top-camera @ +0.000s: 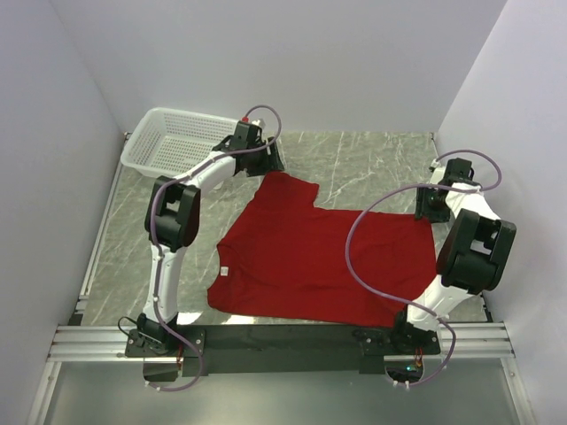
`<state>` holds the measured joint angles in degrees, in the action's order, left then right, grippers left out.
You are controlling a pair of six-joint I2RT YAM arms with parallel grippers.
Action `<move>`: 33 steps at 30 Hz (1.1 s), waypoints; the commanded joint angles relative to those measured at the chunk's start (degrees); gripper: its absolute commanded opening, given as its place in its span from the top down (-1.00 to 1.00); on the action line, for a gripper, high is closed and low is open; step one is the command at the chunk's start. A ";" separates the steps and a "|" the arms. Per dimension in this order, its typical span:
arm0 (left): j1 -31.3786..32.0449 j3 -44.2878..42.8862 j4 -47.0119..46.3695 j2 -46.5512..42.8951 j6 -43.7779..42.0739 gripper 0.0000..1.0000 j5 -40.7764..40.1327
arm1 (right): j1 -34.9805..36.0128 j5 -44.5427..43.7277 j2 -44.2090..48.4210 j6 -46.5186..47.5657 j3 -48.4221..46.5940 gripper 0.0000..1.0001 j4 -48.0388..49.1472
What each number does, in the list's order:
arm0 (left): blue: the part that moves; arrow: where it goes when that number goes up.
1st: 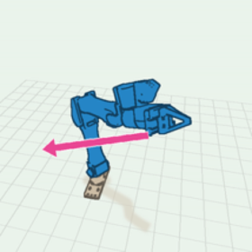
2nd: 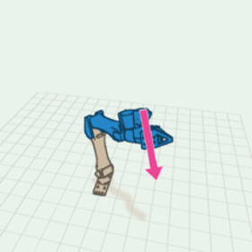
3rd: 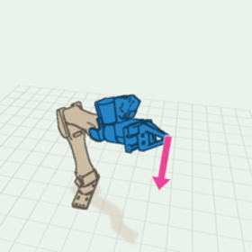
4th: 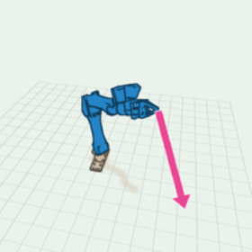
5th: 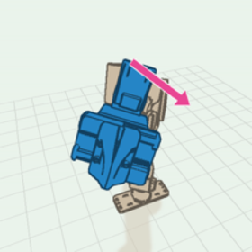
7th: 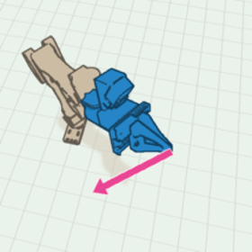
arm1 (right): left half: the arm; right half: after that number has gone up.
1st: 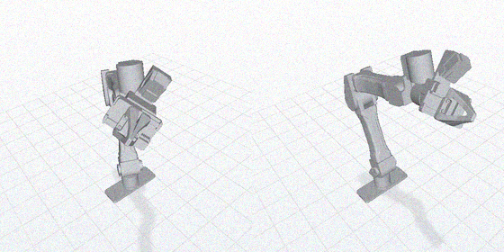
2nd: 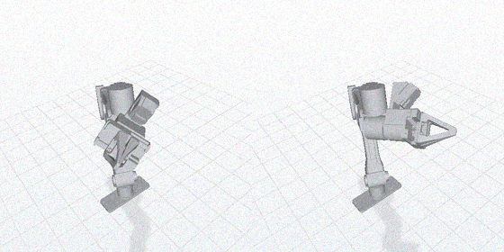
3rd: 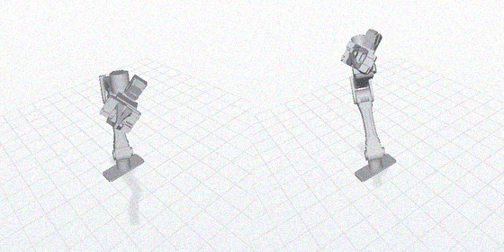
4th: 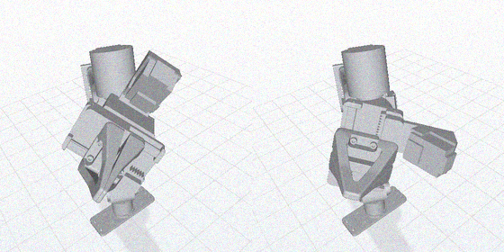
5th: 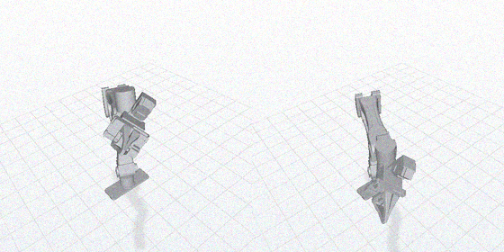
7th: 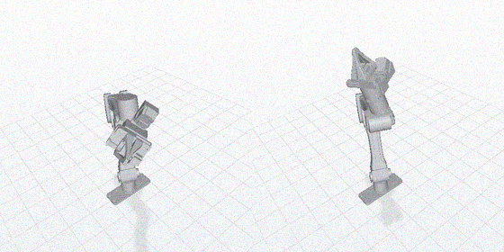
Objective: Fold and stack the t-shirts
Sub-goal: Flatten the tshirt out
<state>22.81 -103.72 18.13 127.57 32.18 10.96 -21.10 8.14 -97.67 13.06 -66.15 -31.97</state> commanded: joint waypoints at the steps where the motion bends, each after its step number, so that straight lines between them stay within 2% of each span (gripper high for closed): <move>1: 0.13 -6.39 1.64 2.84 -1.34 -0.45 -2.69 | -0.78 -0.41 -0.59 -0.23 -2.67 -0.11 2.08; 9: 0.13 -12.98 3.84 9.36 0.24 -0.37 -7.53 | -2.45 2.05 -1.91 -0.32 -3.11 -0.09 1.47; 20: 0.04 -20.47 8.41 17.19 1.83 -0.14 -5.95 | -3.68 3.20 -2.35 0.39 -2.32 -0.08 0.94; 24: 0.04 -20.56 8.94 17.80 1.39 0.02 -4.90 | -4.30 3.02 -3.05 -0.05 -3.11 -0.08 0.50; 26: 0.04 -20.03 9.03 17.72 1.30 0.19 -4.28 | -4.74 2.76 -3.58 -0.40 -3.81 -0.08 0.06; 27: 0.04 -19.77 9.03 17.63 1.21 0.19 -4.02 | -4.91 2.76 -3.67 -0.40 -4.07 -0.08 -0.03; 31: 0.04 -18.89 9.03 17.10 1.04 0.54 -3.23 | -5.44 3.81 -4.11 -0.84 -4.51 -0.08 -0.11; 33: 0.04 -19.06 9.29 16.84 1.21 0.64 -2.96 | -5.53 4.08 -4.28 -1.11 -4.51 -0.09 0.32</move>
<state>22.70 -122.76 25.30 144.00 33.80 6.39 -26.17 11.29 -101.56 12.82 -67.99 -32.16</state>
